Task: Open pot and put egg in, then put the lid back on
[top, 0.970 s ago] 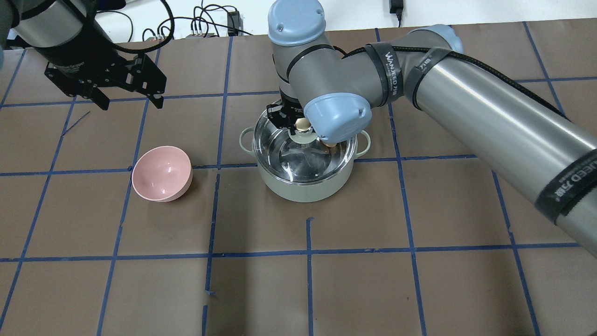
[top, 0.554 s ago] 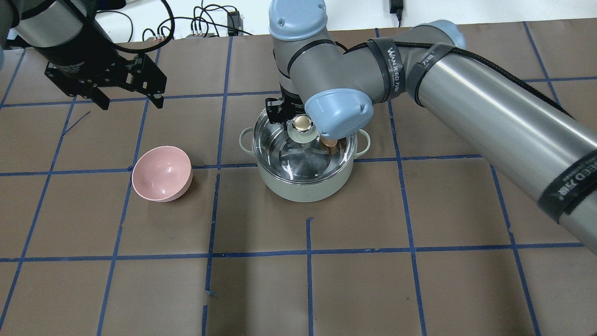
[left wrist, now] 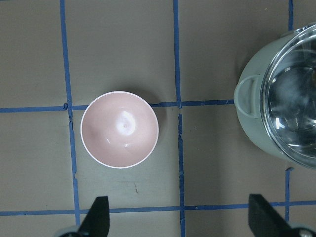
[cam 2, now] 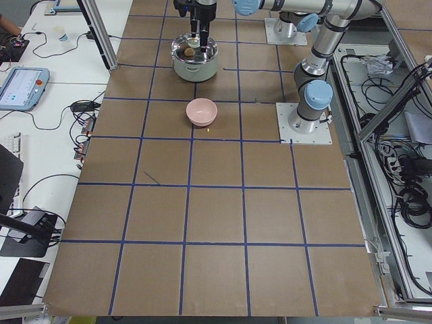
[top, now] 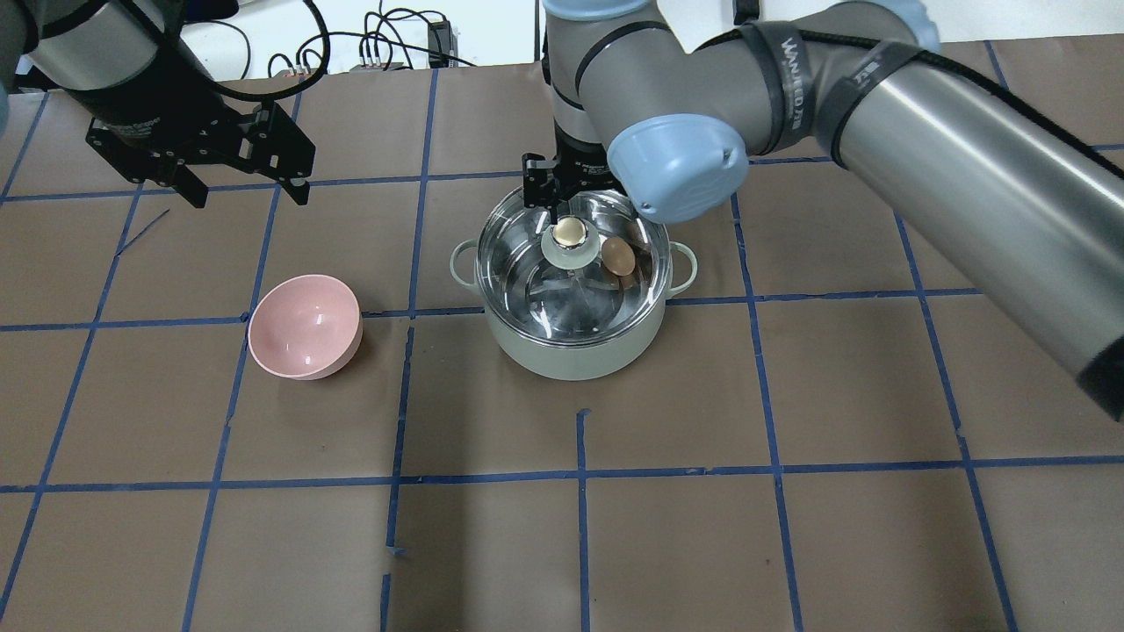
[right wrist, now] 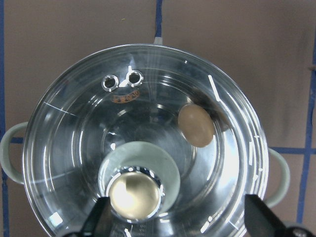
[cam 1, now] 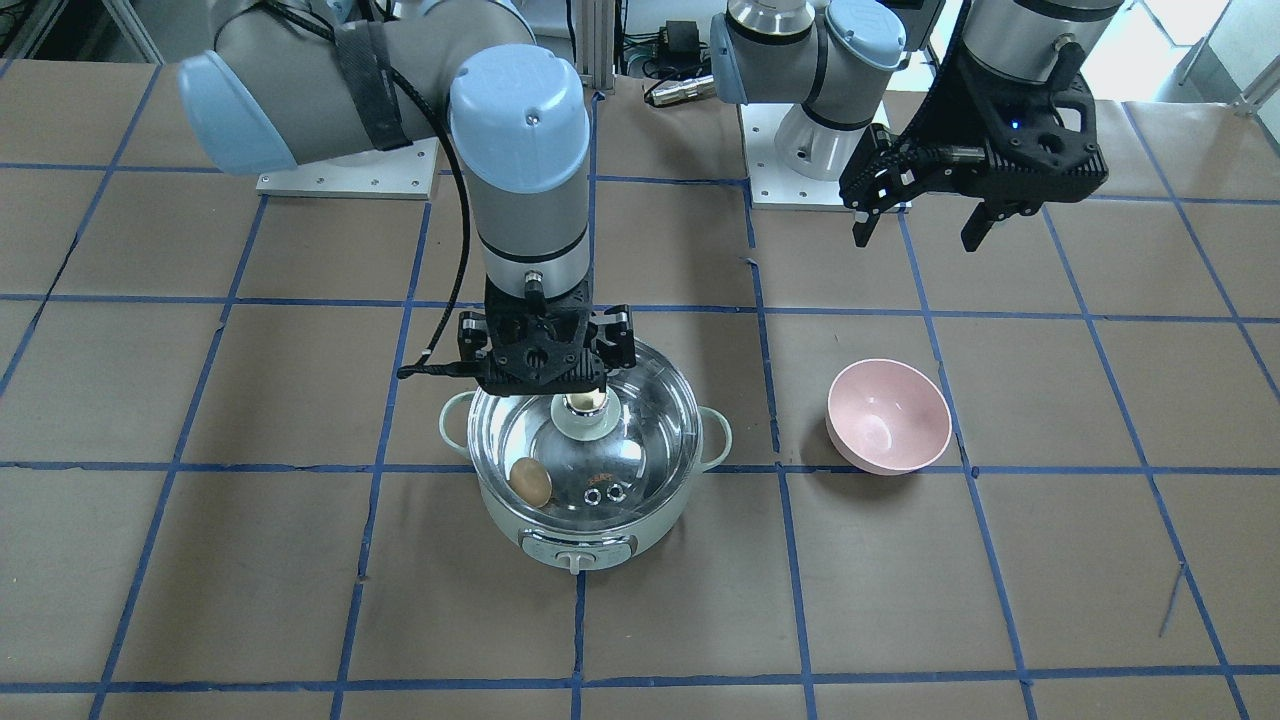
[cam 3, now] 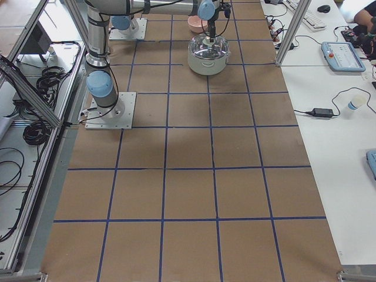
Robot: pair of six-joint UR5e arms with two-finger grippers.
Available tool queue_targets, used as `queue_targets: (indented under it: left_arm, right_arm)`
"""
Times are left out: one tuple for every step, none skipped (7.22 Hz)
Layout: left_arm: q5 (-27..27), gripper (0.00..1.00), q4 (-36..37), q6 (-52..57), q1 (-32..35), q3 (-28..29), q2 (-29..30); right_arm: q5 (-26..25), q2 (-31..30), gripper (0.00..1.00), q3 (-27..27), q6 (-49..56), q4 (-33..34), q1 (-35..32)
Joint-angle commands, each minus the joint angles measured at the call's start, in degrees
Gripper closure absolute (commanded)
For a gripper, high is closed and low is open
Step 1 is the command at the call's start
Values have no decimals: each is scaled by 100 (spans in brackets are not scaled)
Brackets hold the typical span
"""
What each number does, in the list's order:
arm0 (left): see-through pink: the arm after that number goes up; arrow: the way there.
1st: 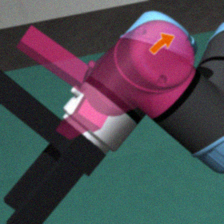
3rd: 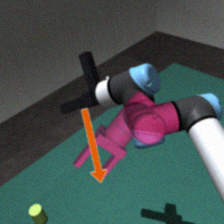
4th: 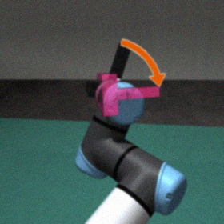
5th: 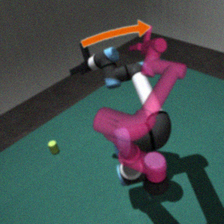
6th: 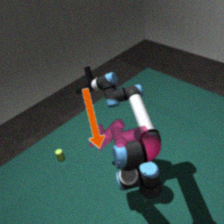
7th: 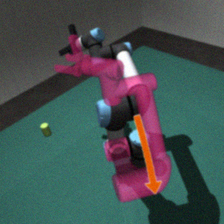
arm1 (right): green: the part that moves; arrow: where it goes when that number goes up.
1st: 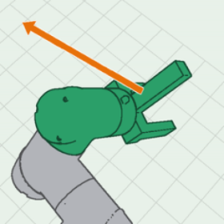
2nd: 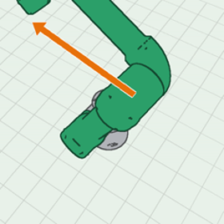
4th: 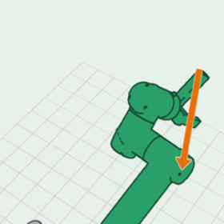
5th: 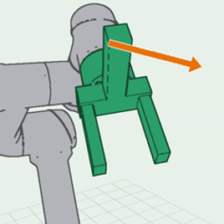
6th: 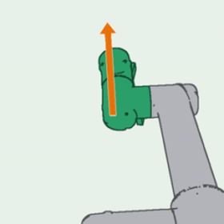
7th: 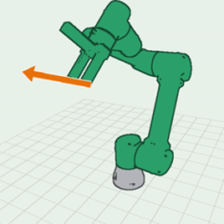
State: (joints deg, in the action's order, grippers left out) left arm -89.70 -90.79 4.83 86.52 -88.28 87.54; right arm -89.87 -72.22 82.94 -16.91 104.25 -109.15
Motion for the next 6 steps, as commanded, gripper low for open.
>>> queue_targets:
  left_arm:
    - [6,0,0,-26,5,4,0]
    - [-3,0,0,-18,5,-13,0]
    - [23,0,0,-18,31,-22,0]
    - [23,0,-9,35,40,-31,0]
    - [-38,0,-35,87,66,-40,-9]
    - [-30,0,-27,401,67,-92,-9]
  right_arm:
    - [14,-728,6,-59,196,-1104,436]
    - [22,-1097,5,-15,318,-1474,682]
    - [5,-1423,6,90,589,-1591,876]
    - [-13,-1591,5,169,723,-1592,1087]
    - [13,-1645,5,335,767,-1592,1150]
    - [-4,-1689,5,398,977,-1575,1168]
